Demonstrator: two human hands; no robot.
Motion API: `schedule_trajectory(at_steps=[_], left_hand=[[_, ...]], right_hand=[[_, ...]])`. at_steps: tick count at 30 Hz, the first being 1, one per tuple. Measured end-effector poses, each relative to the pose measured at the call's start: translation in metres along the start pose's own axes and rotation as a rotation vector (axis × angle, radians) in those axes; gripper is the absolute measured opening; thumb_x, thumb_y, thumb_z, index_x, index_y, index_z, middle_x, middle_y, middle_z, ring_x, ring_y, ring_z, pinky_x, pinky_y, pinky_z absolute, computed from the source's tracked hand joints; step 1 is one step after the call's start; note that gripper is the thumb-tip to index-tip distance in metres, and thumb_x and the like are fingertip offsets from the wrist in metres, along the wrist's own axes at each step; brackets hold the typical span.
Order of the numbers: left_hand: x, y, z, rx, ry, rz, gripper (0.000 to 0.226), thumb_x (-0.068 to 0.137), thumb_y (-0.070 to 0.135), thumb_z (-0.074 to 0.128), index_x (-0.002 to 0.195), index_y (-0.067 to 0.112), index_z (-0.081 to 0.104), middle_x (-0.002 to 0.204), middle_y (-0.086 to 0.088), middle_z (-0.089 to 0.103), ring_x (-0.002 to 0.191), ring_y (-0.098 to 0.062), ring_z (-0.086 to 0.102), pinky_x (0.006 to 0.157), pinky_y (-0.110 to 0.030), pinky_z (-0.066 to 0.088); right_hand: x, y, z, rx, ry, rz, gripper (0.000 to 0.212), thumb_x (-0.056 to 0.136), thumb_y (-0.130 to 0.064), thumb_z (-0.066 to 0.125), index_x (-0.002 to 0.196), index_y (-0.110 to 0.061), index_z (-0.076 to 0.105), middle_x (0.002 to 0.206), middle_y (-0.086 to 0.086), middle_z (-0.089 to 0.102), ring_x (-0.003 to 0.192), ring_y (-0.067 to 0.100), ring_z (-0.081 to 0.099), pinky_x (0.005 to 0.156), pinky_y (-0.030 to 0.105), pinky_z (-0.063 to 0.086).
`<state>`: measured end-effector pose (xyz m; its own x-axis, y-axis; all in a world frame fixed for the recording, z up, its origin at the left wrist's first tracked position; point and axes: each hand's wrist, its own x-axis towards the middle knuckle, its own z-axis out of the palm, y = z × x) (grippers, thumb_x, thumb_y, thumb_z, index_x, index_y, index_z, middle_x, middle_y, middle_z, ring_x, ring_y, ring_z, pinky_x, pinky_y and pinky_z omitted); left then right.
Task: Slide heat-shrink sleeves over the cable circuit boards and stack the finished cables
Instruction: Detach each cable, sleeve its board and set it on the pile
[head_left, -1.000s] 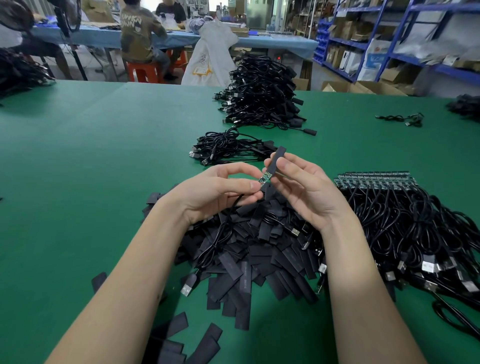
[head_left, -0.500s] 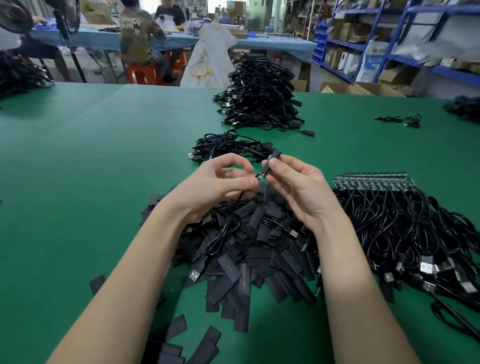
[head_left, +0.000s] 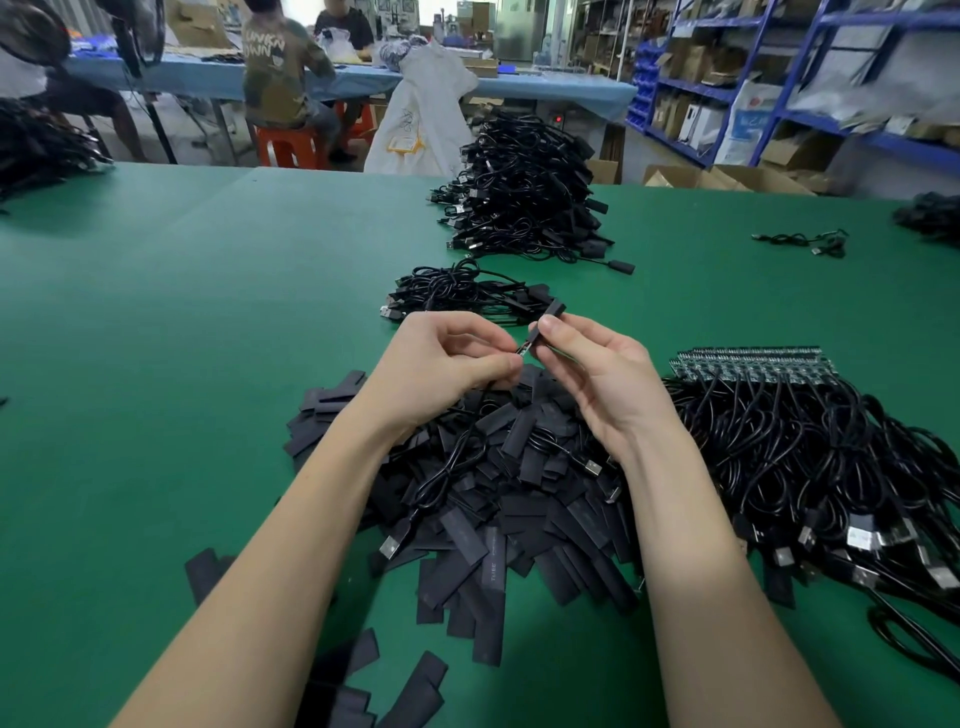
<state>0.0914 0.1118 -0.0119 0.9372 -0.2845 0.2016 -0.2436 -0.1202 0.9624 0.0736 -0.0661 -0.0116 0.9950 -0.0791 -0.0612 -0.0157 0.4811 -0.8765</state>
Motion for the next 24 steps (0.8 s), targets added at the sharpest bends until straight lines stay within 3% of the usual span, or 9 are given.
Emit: schedule_trajectory(at_steps=[5, 11, 16, 19, 24], left_hand=[[0.0011, 0.0001, -0.0003, -0.011, 0.022, 0.024, 0.011, 0.082, 0.004, 0.081, 0.091, 0.005, 0.074, 0.078, -0.010, 0.078, 0.070, -0.016, 0.074, 0.065, -0.016, 0.053], [-0.0011, 0.0028, -0.0002, -0.082, 0.008, 0.025, 0.017, 0.085, -0.001, 0.078, 0.091, 0.004, 0.064, 0.077, -0.014, 0.077, 0.068, -0.018, 0.074, 0.066, -0.021, 0.055], [-0.0001, 0.0026, 0.0023, -0.098, 0.015, 0.000, 0.023, 0.082, -0.003, 0.079, 0.090, 0.009, 0.061, 0.074, -0.005, 0.076, 0.070, -0.018, 0.074, 0.066, -0.021, 0.055], [0.0016, 0.0011, 0.0003, -0.022, 0.010, -0.013, 0.022, 0.080, 0.003, 0.083, 0.088, 0.012, 0.064, 0.074, -0.001, 0.074, 0.073, -0.017, 0.073, 0.070, -0.023, 0.055], [0.0003, 0.0005, 0.0008, -0.014, -0.008, 0.007, 0.014, 0.085, 0.004, 0.078, 0.090, 0.008, 0.065, 0.073, -0.008, 0.076, 0.063, -0.008, 0.069, 0.060, -0.011, 0.048]], right_hand=[[-0.0001, 0.0019, 0.0028, -0.039, -0.038, 0.007, 0.012, 0.086, -0.004, 0.075, 0.097, -0.003, 0.072, 0.093, 0.009, 0.078, 0.085, 0.012, 0.075, 0.073, 0.016, 0.057], [-0.0008, 0.0037, 0.0045, -0.052, -0.047, 0.024, 0.023, 0.085, -0.006, 0.076, 0.107, 0.000, 0.069, 0.096, 0.011, 0.078, 0.082, 0.013, 0.075, 0.069, 0.016, 0.057], [-0.0036, 0.0034, 0.0042, -0.185, -0.065, -0.136, 0.031, 0.088, -0.009, 0.076, 0.116, -0.021, 0.068, 0.097, 0.011, 0.078, 0.080, 0.014, 0.073, 0.068, 0.019, 0.056], [-0.0043, 0.0038, 0.0069, -0.233, -0.075, -0.200, 0.032, 0.090, -0.010, 0.076, 0.118, -0.023, 0.071, 0.096, 0.011, 0.078, 0.082, 0.014, 0.071, 0.068, 0.020, 0.056], [-0.0051, 0.0045, 0.0073, -0.229, -0.055, -0.214, 0.023, 0.088, -0.009, 0.077, 0.106, -0.023, 0.075, 0.091, 0.010, 0.079, 0.083, 0.016, 0.072, 0.065, 0.018, 0.055]])
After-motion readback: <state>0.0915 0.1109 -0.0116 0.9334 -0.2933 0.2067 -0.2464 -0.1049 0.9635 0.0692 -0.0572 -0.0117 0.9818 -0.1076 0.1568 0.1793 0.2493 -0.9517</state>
